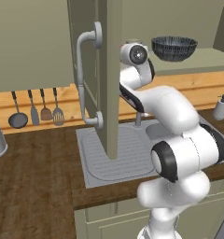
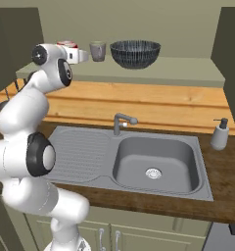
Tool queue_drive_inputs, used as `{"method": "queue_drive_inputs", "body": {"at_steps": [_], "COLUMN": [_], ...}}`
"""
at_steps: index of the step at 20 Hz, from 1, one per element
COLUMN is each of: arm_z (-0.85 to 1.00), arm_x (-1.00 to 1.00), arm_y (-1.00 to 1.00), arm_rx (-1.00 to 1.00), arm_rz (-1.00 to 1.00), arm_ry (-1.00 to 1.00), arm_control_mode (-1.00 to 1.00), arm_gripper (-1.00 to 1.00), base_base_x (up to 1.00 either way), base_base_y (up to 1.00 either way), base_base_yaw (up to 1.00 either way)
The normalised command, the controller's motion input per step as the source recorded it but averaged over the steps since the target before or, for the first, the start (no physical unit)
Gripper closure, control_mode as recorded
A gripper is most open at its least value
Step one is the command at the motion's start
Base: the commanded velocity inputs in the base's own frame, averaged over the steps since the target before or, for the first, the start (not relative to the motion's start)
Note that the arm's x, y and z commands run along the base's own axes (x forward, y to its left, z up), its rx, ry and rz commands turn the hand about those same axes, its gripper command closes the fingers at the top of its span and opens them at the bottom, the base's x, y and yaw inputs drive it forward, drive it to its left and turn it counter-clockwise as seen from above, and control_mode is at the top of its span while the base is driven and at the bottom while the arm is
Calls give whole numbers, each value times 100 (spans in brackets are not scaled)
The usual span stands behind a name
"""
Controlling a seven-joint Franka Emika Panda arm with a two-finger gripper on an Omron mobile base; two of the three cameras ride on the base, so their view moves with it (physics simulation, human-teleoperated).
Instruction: Gather all objects into one cabinet and sort the glasses and bowls to opposite sides.
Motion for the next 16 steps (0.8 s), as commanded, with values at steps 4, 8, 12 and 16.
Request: {"method": "queue_drive_inputs", "body": {"at_steps": [4, 8, 12, 16], "arm_z": [-15, 7, 30, 54], "arm_x": [41, 2, 0, -10], "arm_y": [11, -13, -17, -25], "arm_rx": [4, 13, 16, 12], "arm_rz": [2, 6, 0, 0], "arm_ry": [3, 4, 6, 0], "arm_control_mode": [-100, -100, -100, -100], "arm_gripper": [-100, -100, -100, -100], "base_base_x": [0, 0, 0, 0], "base_base_y": [0, 0, 0, 0], "base_base_yaw": [0, 0, 0, 0]}}
